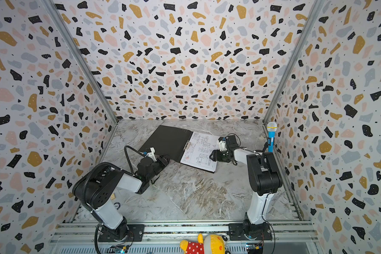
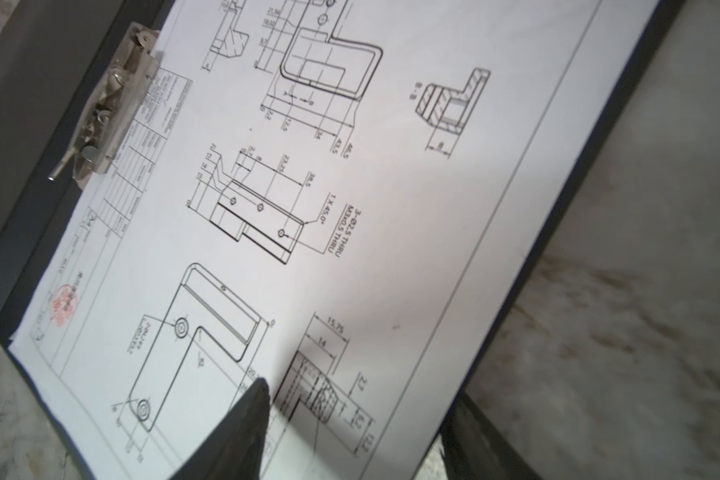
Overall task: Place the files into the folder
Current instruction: 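Fold the cover down over the clipped sheets with the left gripper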
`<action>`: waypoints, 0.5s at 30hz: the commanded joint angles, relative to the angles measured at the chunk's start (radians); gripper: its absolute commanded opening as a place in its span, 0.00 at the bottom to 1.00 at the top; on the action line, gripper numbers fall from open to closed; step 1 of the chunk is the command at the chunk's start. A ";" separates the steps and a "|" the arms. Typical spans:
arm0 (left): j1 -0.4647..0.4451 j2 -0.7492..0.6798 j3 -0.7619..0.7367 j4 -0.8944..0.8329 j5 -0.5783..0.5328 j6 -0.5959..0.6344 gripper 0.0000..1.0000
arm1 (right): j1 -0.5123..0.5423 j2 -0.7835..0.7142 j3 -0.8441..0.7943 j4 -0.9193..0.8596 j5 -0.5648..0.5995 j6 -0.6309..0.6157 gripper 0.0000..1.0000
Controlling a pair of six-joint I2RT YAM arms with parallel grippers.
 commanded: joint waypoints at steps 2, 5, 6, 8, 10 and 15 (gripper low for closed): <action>-0.038 0.003 0.020 0.056 -0.048 0.055 0.25 | 0.011 0.063 -0.037 -0.150 0.076 -0.017 0.64; -0.067 -0.038 0.035 -0.010 -0.093 0.123 0.17 | 0.013 0.062 -0.037 -0.154 0.076 -0.023 0.64; -0.077 -0.053 0.046 -0.041 -0.106 0.151 0.15 | 0.014 0.062 -0.037 -0.154 0.076 -0.025 0.63; -0.099 -0.075 0.068 -0.104 -0.132 0.216 0.10 | 0.014 0.063 -0.036 -0.154 0.078 -0.025 0.63; -0.126 -0.089 0.086 -0.150 -0.164 0.271 0.08 | 0.014 0.063 -0.037 -0.153 0.078 -0.025 0.63; -0.167 -0.075 0.103 -0.174 -0.209 0.339 0.01 | 0.015 0.063 -0.037 -0.156 0.078 -0.026 0.62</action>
